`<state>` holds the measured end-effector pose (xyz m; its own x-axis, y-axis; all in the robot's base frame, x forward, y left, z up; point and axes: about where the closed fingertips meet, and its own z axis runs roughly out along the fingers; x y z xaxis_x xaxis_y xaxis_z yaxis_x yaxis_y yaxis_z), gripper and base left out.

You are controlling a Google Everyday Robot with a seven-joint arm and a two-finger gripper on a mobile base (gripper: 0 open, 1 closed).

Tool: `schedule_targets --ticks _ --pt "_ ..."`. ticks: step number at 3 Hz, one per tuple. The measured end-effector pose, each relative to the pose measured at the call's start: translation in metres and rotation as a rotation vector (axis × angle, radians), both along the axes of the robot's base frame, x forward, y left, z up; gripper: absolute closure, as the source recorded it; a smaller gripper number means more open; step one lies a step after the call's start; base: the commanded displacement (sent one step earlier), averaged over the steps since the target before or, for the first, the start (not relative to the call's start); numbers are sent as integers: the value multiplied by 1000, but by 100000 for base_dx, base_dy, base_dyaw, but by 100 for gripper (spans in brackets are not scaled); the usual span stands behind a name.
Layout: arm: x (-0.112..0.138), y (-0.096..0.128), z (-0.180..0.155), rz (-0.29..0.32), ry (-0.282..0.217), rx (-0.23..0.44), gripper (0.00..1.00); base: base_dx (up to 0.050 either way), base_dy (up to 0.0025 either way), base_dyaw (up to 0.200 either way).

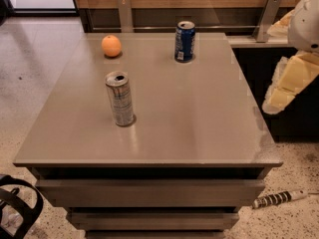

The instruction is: Pick pepsi can

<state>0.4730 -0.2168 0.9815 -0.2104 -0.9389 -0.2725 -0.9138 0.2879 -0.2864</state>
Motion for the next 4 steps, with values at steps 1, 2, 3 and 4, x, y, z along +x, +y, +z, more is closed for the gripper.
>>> schedule_targets --ticks 1,2,3,4 --pt "58 2 -10 2 -46 128 0 0 0 0" --pt "118 7 -23 12 -112 299 0 0 0 0" --pt "168 10 -30 32 -204 477 0 0 0 0" --pt "206 15 -32 55 -277 630 0 0 0 0"
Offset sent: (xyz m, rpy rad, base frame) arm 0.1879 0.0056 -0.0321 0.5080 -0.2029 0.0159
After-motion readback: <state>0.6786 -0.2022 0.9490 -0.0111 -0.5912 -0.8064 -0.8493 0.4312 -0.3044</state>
